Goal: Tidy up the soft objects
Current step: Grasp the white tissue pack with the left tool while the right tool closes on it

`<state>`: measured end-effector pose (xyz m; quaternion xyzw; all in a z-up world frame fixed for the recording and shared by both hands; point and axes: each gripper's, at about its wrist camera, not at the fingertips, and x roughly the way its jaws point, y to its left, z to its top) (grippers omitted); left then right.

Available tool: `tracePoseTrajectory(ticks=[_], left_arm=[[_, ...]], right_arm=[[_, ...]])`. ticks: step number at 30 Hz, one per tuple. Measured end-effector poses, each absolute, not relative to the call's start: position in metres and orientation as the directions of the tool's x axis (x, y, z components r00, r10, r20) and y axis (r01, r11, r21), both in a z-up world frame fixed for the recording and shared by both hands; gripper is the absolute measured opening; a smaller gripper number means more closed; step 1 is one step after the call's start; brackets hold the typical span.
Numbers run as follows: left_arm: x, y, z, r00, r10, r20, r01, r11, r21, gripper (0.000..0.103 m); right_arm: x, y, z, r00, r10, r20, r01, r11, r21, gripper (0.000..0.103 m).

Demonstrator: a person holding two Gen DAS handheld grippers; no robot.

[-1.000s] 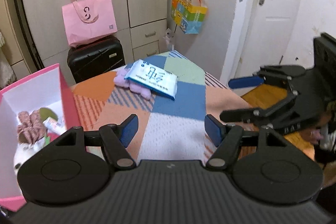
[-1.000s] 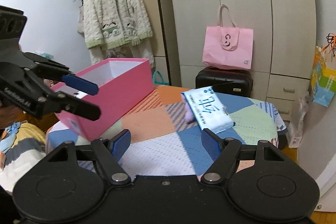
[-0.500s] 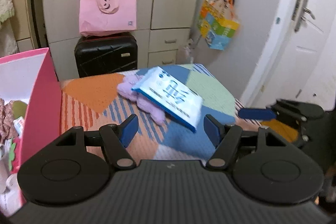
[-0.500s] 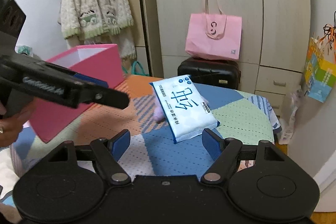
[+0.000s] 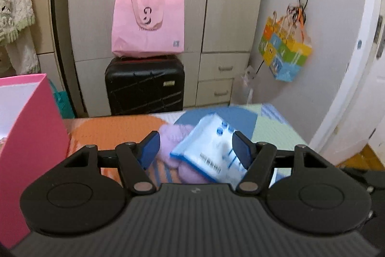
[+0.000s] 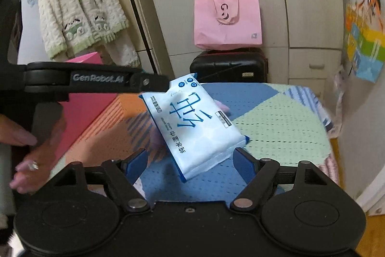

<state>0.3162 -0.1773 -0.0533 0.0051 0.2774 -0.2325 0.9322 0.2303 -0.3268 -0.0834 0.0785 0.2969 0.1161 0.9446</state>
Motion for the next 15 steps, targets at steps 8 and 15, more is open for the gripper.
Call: tracePoseTrajectory(ticks=[8,15], left_arm=[[0.337,-0.180,-0.062,0.706,-0.454,-0.543,0.415,0.887,-0.202,0.046],[0.330,-0.177,-0.069,0.636,-0.497,-0.590,0.453,0.860,-0.236,0.028]], right_arm=[[0.245,-0.322,-0.098,0.783,0.255,-0.568,-0.147,0.962,0.230,0.082],[0.247,-0.331,-0.103,0.798,0.277,-0.536,-0.143,0.950,0.279,0.082]])
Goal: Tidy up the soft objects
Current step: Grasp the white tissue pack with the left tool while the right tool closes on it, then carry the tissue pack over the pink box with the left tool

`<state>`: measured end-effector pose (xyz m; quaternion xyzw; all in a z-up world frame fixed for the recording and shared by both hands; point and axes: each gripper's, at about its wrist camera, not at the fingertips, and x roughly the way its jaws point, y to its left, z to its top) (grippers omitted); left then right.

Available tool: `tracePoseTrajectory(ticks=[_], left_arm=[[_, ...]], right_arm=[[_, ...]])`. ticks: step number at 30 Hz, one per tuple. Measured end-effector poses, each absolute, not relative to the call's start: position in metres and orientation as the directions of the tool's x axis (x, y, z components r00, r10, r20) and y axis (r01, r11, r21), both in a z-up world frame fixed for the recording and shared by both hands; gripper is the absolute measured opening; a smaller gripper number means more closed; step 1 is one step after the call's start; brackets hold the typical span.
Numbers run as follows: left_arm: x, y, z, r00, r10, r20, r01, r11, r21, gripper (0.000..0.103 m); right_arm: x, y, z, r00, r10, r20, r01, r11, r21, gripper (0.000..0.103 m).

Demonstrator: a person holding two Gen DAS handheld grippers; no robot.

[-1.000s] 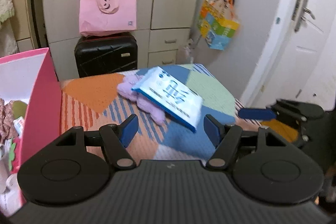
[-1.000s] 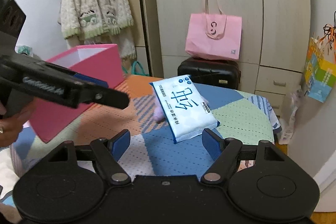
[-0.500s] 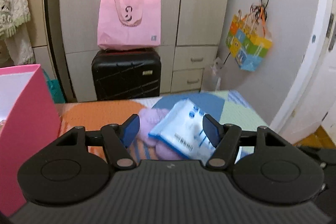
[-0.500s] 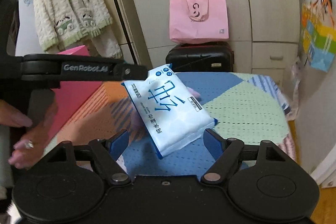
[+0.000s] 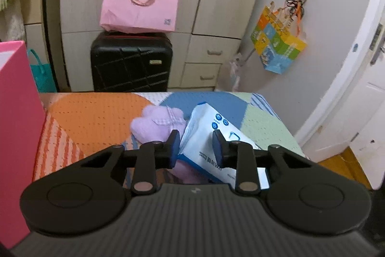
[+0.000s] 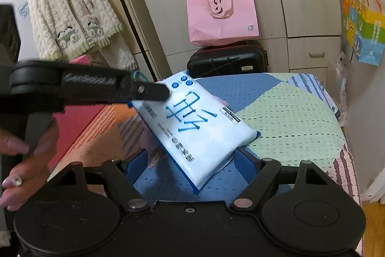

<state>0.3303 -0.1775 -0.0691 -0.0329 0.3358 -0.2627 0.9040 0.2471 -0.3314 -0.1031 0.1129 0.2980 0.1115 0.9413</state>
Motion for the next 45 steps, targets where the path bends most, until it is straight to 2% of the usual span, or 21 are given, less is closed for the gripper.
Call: tracePoseTrajectory(ticks=[4,5,8,13,17,21,33,45], left_arm=[[0.328,-0.176,-0.072,0.618,-0.508,-0.600,0.460,0.853,-0.248,0.028],[0.327,-0.175,-0.073,0.614,-0.512,-0.601,0.462,0.850,-0.253,0.028],[0.326,-0.176,-0.073,0.583,-0.531,-0.615,0.480,0.836,-0.266,0.030],[0.313,-0.191,-0.069,0.567,-0.509,-0.647,0.532,0.826,-0.183,0.038],[0.305,-0.198,-0.066,0.547,-0.497,-0.674,0.561,0.815,-0.145,0.041],[0.303,-0.198,-0.067,0.492,-0.542,-0.681,0.567,0.793,-0.221,0.041],[0.269,-0.191,-0.055,0.493,-0.544,-0.679,0.589,0.783,-0.200,0.040],[0.223,-0.166,-0.052,0.464,-0.559,-0.687,0.564,0.785,-0.257,0.040]], right_arm=[[0.248,-0.334,-0.103,0.804,0.264,-0.533,-0.131,0.953,0.274,0.075],[0.247,-0.333,-0.103,0.806,0.253,-0.535,-0.128,0.957,0.259,0.071],[0.246,-0.331,-0.103,0.810,0.234,-0.538,-0.128,0.965,0.228,0.069],[0.243,-0.323,-0.102,0.816,0.204,-0.541,-0.139,0.978,0.158,0.068],[0.243,-0.323,-0.100,0.816,0.186,-0.547,-0.128,0.981,0.143,0.070],[0.240,-0.321,-0.099,0.815,0.148,-0.561,-0.091,0.987,0.129,0.080],[0.208,-0.316,-0.089,0.828,0.150,-0.541,-0.098,0.987,0.124,0.082],[0.155,-0.291,-0.077,0.830,0.134,-0.542,-0.144,0.989,0.023,0.082]])
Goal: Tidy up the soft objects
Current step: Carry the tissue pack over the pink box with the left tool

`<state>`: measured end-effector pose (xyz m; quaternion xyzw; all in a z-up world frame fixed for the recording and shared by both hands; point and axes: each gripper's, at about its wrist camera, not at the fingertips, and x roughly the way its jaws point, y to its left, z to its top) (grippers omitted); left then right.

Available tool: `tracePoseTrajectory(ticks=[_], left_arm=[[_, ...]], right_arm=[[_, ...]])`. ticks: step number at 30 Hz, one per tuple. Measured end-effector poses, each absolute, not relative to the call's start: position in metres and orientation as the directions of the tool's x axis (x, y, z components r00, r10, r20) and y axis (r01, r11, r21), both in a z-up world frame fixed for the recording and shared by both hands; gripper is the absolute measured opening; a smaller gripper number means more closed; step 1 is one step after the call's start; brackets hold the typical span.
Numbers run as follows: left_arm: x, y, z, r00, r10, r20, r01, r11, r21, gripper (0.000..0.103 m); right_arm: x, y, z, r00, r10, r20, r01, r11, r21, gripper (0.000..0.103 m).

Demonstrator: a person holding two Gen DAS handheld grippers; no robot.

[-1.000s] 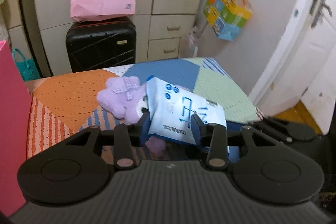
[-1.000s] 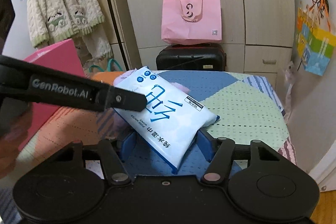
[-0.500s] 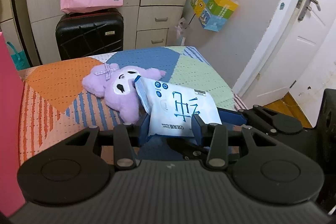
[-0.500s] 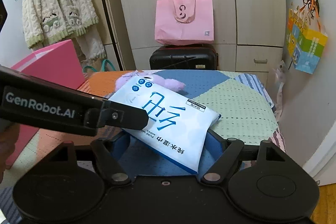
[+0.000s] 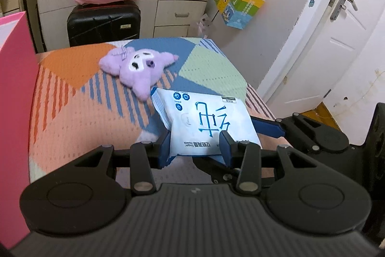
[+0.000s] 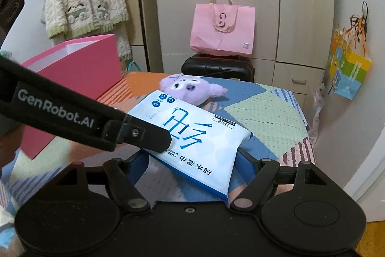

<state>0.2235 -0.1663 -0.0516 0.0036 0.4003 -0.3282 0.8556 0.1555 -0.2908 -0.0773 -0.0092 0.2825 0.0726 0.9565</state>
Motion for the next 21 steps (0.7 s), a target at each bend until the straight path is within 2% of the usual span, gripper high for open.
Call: tracePoseTrajectory(ticks=[21], left_arm=[[0.123,-0.084,-0.037,0.489,-0.533,-0.690,0.554,0.801,-0.227,0.040]], right_arm=[[0.054,-0.215,-0.052,0.822,0.206,-0.530,-0.302,0.948,-0.100,0.080]])
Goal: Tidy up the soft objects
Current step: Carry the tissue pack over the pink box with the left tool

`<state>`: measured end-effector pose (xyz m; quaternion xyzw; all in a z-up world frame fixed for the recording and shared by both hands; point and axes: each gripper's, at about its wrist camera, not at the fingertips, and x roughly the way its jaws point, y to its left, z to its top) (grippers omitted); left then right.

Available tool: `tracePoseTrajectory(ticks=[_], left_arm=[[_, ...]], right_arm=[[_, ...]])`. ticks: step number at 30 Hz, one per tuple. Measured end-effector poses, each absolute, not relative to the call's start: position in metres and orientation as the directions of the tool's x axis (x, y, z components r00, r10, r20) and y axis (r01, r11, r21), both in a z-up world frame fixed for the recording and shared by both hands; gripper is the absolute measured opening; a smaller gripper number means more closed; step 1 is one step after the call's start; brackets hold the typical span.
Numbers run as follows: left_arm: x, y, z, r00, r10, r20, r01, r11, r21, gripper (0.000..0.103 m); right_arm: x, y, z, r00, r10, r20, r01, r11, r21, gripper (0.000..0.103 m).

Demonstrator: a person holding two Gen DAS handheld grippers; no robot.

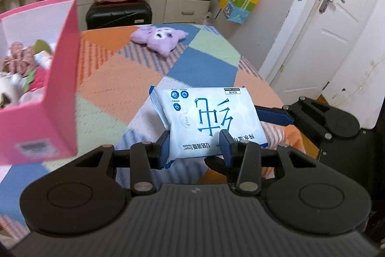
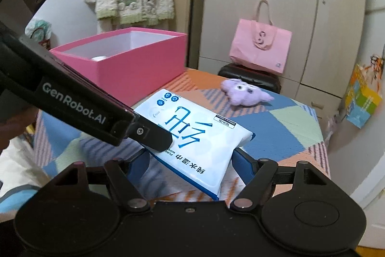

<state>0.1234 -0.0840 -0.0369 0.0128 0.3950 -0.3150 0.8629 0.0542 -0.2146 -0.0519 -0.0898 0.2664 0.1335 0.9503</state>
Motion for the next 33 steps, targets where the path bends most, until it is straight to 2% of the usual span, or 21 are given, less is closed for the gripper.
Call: tracePoseTrajectory(ticks=[12,18,22,28,33], left_arm=[[0.077,-0.012,-0.020,0.500,-0.498,-0.708,0.495,0.835,-0.238,0.040],[0.065,0.020,-0.011,0.505,-0.464,-0.728,0.500,0.845,-0.191,0.041],[0.067,0.043,-0.002,0.508,-0.462,-0.727,0.479,0.853,-0.207,0.042],[0.081,0.073,0.017,0.501,-0.473,-0.724,0.458,0.855,-0.243,0.041],[0.094,0.094,0.031,0.485,-0.485,-0.727,0.458,0.850,-0.261,0.042]], right_arm=[[0.020,-0.159,-0.030,0.761,0.341,-0.552,-0.470,0.876,-0.108,0.080],[0.020,-0.129,-0.018,0.708,0.404,-0.579,-0.556,0.825,-0.104,0.080],[0.029,-0.111,-0.004,0.665,0.434,-0.608,-0.610,0.786,-0.106,0.080],[0.035,-0.080,0.017,0.682,0.429,-0.592,-0.638,0.745,-0.195,0.080],[0.048,-0.063,0.034,0.666,0.451,-0.594,-0.663,0.723,-0.194,0.081]])
